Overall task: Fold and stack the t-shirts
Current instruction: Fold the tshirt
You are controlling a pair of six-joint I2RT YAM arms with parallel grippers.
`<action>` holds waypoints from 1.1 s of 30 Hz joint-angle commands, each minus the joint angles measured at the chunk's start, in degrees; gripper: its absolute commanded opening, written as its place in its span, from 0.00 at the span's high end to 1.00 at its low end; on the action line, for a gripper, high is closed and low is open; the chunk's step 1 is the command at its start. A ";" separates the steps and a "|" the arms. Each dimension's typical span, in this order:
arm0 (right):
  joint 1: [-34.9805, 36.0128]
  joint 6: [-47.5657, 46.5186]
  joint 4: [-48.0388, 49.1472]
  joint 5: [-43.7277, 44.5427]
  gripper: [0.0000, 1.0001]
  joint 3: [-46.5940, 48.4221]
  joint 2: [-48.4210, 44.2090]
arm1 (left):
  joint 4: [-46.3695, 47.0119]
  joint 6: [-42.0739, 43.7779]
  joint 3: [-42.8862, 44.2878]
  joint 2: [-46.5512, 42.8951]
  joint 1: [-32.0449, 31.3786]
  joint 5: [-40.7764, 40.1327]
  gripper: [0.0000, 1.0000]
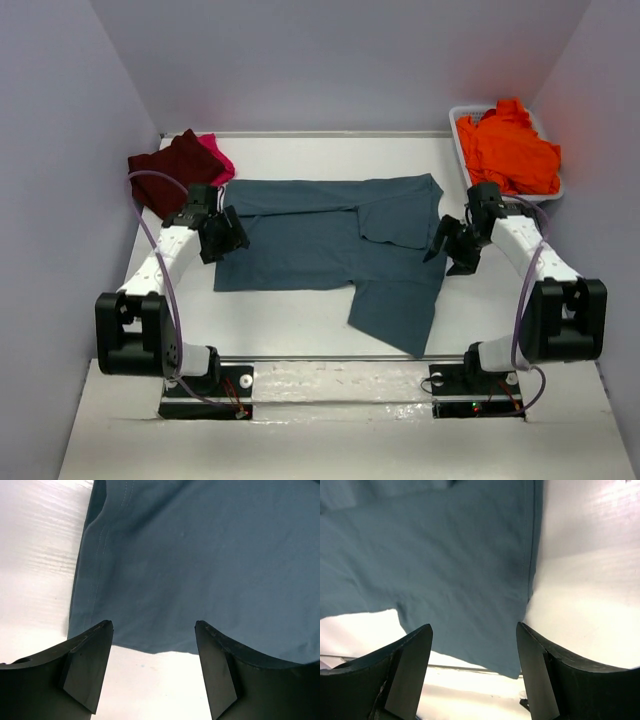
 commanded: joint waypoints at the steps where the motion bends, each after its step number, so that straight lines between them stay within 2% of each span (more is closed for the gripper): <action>1: 0.04 1.80 0.14 -2.92 0.26 -3.88 -8.38 | 0.69 -0.54 -1.89 -6.78 0.10 -2.38 0.22; 9: 0.56 3.82 -2.15 -7.67 0.27 -14.78 -16.47 | -0.28 -0.97 -4.71 -8.20 0.10 -3.09 0.21; 26: 1.09 7.95 -12.78 -13.64 0.29 -29.28 -34.57 | -2.92 -0.27 0.74 -3.63 0.62 -2.30 0.21; 33: 1.09 9.62 -12.08 -16.11 0.29 -34.91 -38.89 | -2.47 -0.18 0.74 -2.57 0.62 -1.42 0.21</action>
